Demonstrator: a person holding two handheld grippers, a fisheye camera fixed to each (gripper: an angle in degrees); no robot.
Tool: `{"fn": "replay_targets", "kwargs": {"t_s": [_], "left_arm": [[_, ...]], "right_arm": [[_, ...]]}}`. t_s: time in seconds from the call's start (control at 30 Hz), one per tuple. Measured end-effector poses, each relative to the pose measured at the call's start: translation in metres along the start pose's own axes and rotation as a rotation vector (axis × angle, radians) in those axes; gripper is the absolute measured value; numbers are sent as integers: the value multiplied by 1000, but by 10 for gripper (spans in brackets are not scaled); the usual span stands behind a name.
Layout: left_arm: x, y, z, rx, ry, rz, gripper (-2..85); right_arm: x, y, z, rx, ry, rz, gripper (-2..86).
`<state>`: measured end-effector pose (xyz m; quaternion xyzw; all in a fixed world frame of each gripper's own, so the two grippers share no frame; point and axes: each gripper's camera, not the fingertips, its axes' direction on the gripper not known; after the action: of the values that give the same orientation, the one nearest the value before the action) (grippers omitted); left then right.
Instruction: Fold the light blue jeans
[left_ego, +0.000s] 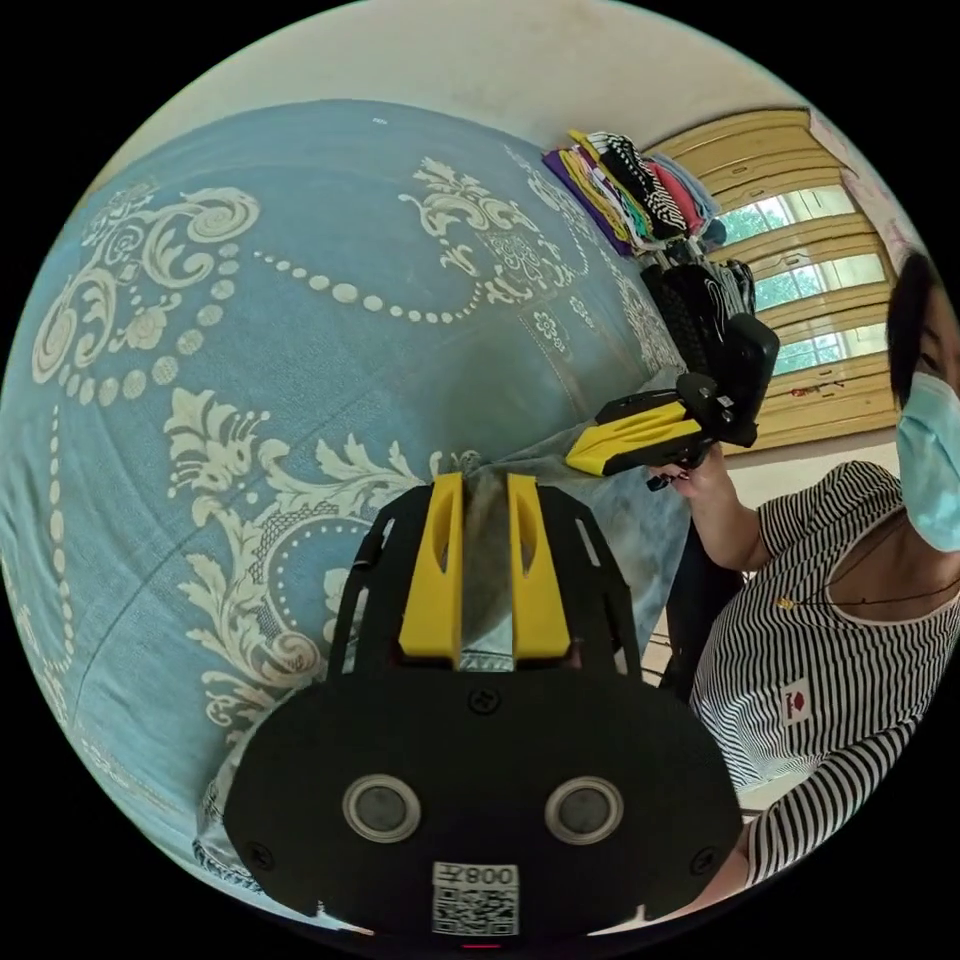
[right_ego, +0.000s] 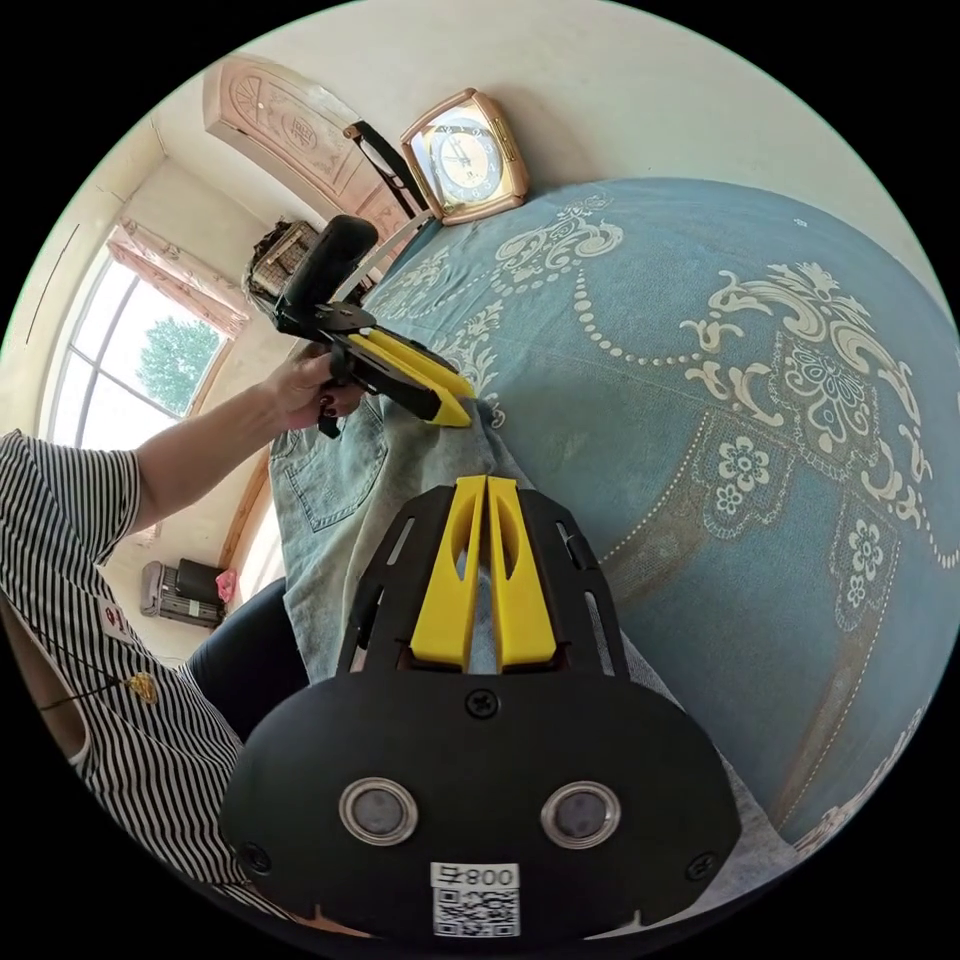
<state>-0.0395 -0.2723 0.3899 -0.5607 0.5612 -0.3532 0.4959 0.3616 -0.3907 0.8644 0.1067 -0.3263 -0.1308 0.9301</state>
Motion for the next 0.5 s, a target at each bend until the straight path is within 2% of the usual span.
{"fn": "replay_targets", "kwargs": {"t_s": [0.2,0.37,0.5], "left_arm": [[37,35,-32,156,-67,73,33],[33,38,-18,104,-138,14,28],[36,51,-19,141,-155,-46,23]], "right_arm": [[-10,6,-17,72,-47,-50,1],[-16,11,-36,190,50,-14,0],[-19,8,-27,134,9,-33,0]]}}
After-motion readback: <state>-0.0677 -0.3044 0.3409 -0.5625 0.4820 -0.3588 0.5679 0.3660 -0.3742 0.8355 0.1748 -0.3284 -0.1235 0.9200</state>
